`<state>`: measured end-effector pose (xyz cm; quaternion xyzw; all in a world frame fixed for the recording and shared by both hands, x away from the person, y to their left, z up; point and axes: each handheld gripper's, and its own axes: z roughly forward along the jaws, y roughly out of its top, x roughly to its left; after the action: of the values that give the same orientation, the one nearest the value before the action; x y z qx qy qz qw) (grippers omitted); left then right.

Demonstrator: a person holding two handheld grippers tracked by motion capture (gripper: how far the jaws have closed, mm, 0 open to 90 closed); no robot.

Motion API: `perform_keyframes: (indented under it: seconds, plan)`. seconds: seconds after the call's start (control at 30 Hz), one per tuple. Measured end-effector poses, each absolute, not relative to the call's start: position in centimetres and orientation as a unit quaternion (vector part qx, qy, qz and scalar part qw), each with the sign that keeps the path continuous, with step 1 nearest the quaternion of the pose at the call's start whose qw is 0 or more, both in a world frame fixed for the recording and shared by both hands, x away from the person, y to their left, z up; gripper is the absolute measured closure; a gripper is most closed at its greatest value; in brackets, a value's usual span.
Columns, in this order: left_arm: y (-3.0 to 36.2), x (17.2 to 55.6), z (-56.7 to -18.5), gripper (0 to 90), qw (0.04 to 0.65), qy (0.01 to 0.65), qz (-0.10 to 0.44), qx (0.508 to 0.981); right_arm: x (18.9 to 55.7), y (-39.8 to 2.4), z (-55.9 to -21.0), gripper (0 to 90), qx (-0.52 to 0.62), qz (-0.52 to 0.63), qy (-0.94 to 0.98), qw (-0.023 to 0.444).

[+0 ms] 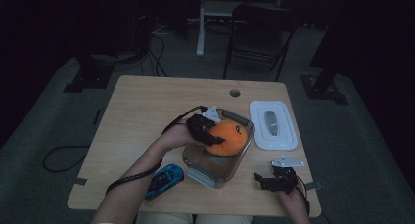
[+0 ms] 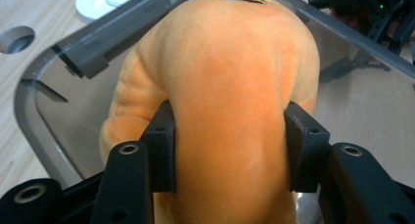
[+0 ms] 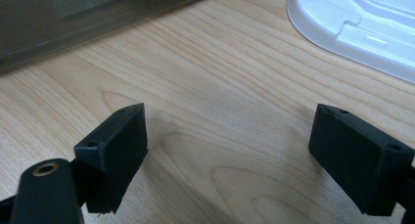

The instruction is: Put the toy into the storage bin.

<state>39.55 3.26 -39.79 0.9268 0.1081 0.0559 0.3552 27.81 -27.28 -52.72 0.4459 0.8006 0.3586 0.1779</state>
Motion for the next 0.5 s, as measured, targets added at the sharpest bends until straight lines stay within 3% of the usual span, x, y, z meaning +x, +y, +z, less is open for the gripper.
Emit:
perform_keyframes:
  seconds: [0.5]
  plan:
    - [2.77,39.60,-39.90,45.1,0.334,0.105,0.046,0.935,27.81,-27.32,-52.71,14.0,0.447,0.360,0.800,0.175]
